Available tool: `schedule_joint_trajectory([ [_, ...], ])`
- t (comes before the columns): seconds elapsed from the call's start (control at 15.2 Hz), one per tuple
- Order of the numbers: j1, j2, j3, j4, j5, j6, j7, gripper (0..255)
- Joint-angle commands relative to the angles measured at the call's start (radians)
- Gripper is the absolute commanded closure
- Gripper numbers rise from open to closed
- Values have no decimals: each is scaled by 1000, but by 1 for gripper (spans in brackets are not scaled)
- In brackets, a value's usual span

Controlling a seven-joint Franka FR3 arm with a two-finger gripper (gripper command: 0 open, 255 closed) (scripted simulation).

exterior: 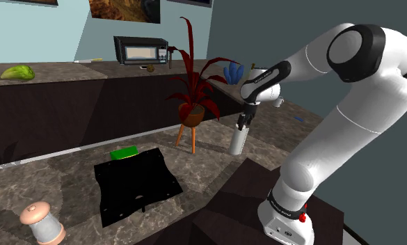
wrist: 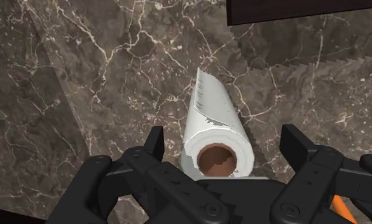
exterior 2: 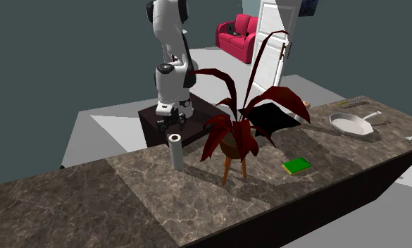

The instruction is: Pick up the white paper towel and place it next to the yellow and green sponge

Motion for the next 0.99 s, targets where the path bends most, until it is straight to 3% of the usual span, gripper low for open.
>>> schedule_joint_trajectory([
  [0.0,2,30,-9,-10,11,39,-13,0],
  [0.33,10,93,-19,-26,46,114,-40,0],
  [0.79,10,93,-19,-26,46,114,-39,0],
  [0.86,10,93,-19,-26,46,114,-39,255],
  [0.92,10,93,-19,-26,46,114,-39,255],
])
